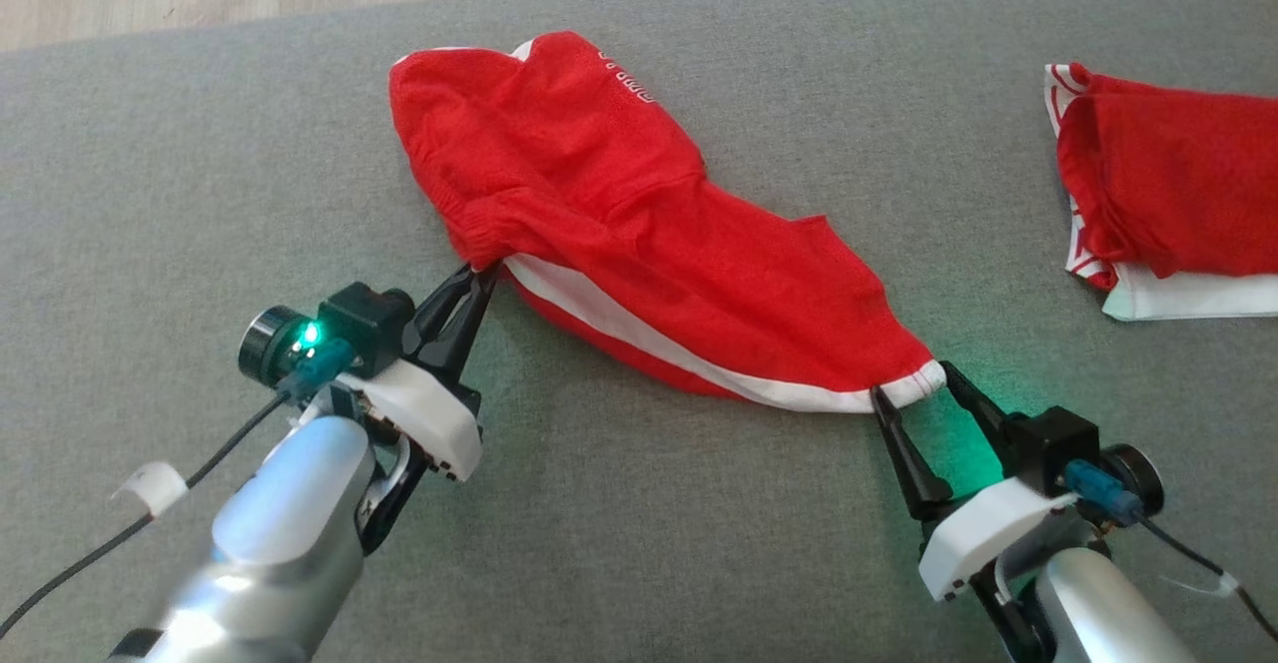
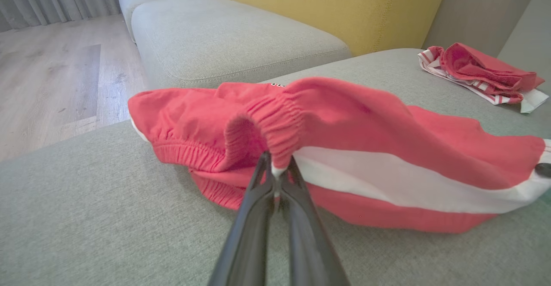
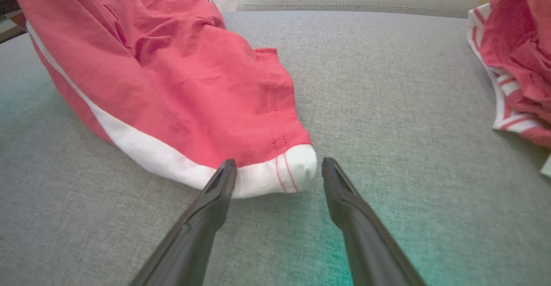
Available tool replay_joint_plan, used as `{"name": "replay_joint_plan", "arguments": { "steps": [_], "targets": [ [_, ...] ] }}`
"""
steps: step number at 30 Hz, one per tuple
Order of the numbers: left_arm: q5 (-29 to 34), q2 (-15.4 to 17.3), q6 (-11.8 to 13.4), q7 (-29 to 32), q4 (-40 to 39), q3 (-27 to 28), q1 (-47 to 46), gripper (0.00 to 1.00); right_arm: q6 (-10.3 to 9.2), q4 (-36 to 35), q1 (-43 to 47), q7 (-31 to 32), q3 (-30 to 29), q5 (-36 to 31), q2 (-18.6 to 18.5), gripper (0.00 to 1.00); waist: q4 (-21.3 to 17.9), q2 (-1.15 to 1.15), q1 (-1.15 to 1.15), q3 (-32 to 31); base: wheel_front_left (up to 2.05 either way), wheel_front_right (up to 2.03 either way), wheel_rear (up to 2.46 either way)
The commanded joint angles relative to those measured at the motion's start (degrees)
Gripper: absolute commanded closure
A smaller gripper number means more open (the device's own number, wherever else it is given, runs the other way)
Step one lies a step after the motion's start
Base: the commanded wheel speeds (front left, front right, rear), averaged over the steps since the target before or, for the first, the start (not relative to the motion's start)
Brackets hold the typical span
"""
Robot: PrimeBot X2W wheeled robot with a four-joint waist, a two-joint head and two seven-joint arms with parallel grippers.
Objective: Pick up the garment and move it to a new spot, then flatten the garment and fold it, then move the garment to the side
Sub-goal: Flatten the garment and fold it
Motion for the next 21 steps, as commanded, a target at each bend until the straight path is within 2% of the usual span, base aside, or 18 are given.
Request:
{"name": "replay_joint_plan", "arguments": {
  "steps": [1,11,12,13,14,15,21],
  "targets": [
    [-0.59,2.04,0.25,-0.10,-1.70,1.47,-1.50,1.00,-0.04,-1.28,-2.01,-0.29,1.13,0.51,-1.13,0.00,0.05,0.00,0.00,-0.05,0.00,0.00,0.00],
    [-1.14,2.69,0.85,0.71,-3.15,1.00,-0.47,1.00,-0.04,0.24,-2.81,-0.54,2.64,1.08,-1.74,0.00,-0.02,0.00,0.00,-0.68,0.00,0.00,0.00],
    [-1.21,2.72,0.88,0.80,-3.26,0.94,-0.38,1.00,-0.04,0.42,-2.85,-0.52,2.79,1.11,-1.81,0.04,0.00,0.00,0.00,-0.76,0.00,0.00,0.00],
    [-1.26,2.75,0.92,0.89,-3.36,0.86,-0.29,1.00,-0.04,0.59,-2.87,-0.49,2.92,1.17,-1.86,0.31,0.03,0.00,0.00,-0.84,0.00,0.00,0.00],
    [-1.32,2.77,0.96,0.99,-3.45,0.80,-0.20,1.00,-0.04,0.72,-2.89,-0.47,3.04,1.25,-1.91,0.71,0.05,0.00,0.00,-0.92,0.00,0.00,0.00],
    [-1.38,2.78,1.01,1.09,-3.52,0.74,-0.12,1.00,-0.04,0.82,-2.91,-0.42,3.23,1.26,-1.98,1.00,0.08,0.00,0.00,-1.00,0.00,0.00,0.00],
    [-1.75,3.17,1.20,1.49,-3.68,0.48,0.37,1.00,-0.04,0.99,-3.09,-0.33,3.75,1.52,-2.56,1.00,0.22,0.00,0.00,-1.56,0.00,0.00,0.00]
  ]
}}
